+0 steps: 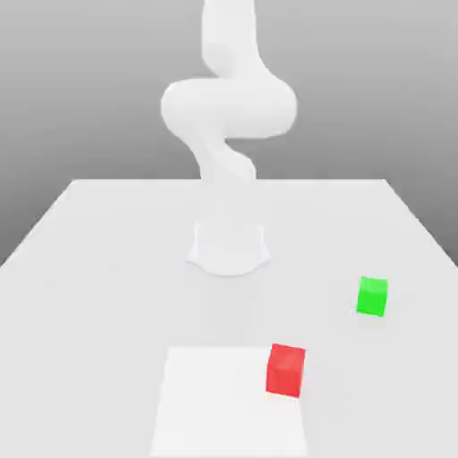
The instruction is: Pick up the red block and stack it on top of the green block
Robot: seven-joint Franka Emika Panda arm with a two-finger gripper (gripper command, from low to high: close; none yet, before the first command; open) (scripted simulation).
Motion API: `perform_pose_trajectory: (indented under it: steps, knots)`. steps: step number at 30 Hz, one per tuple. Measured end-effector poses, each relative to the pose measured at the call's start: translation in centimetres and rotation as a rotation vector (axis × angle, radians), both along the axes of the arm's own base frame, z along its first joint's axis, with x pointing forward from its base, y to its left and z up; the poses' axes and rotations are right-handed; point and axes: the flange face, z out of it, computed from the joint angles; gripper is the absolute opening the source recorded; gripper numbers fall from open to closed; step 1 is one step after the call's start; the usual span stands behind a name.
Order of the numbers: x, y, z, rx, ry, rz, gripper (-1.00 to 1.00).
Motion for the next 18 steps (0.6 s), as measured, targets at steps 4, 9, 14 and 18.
perform_pose_trajectory:
  steps: [4, 9, 14, 18]
  knots:
    - [4.4, 1.9, -9.8, 0.042, 0.156, -0.033, 0.0]
    - [6.4, 4.1, -21.8, 0.073, 0.337, -0.081, 0.0]
    - [5.0, 6.0, -33.4, 0.083, 0.515, -0.138, 0.0]
    - [1.7, 7.3, -41.8, 0.075, 0.655, -0.186, 0.0]
